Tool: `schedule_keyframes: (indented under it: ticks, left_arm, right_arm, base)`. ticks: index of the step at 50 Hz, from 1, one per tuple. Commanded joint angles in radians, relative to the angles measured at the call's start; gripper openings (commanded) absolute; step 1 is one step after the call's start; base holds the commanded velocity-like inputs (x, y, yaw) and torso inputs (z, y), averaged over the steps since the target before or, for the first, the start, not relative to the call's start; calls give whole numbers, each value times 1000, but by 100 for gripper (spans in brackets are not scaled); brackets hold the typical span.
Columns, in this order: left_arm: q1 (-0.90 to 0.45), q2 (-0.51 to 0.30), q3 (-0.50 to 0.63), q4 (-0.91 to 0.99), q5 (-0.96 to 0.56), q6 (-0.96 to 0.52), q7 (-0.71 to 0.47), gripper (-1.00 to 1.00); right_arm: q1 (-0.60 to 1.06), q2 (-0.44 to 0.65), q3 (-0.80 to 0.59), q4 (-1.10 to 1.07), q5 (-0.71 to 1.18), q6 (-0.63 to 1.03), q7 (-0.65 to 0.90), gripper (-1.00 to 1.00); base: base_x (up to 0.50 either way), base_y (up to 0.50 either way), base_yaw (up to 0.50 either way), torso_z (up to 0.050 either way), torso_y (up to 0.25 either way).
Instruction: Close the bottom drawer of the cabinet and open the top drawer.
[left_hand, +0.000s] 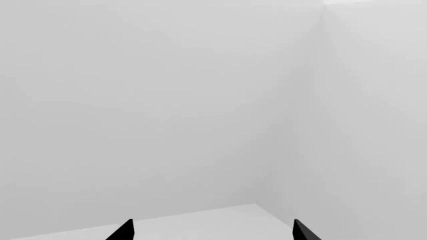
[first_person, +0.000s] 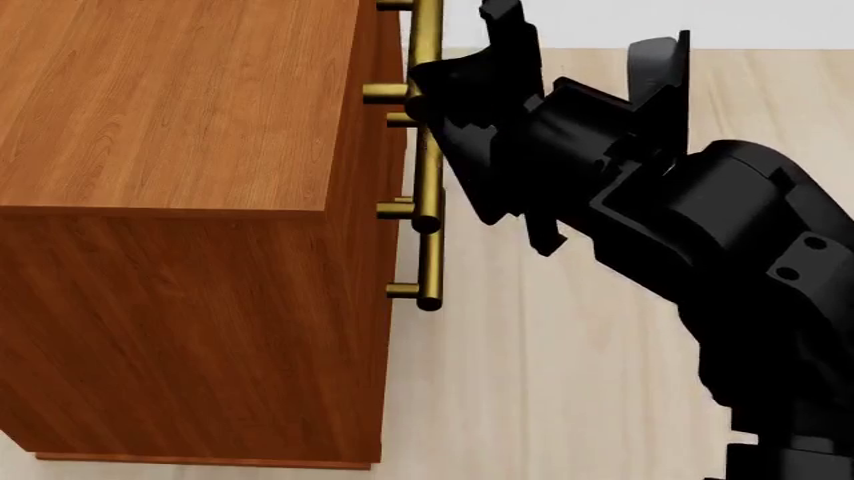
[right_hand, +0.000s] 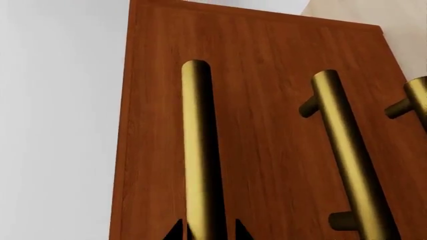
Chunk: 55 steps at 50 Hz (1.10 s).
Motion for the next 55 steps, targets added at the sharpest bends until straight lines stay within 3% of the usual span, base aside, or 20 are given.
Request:
schedule_keyframes:
  ticks: [1,30,51,55]
  left_arm:
    - [3,0,2,-2,2,5,1,100]
    - [2,-8,7,-5,-4,6,-7,100]
    - [1,-14,15,-8,-8,6,-12,100]
    - [86,40,8,5,77,67,57,100]
  right_arm:
    - [-3,6,-8,-16,-32,17,-10,-100]
    - [-7,83,42,-80,8,-14,39,-100]
    - [172,170,22,47,-3,15,22,-100]
    - [172,179,32,39,-6,-2,23,-100]
  base:
    - [0,0,0,0,0]
    - [0,0,0,0,1]
    - [2,0,0,1,2]
    - [3,0,0,2,3]
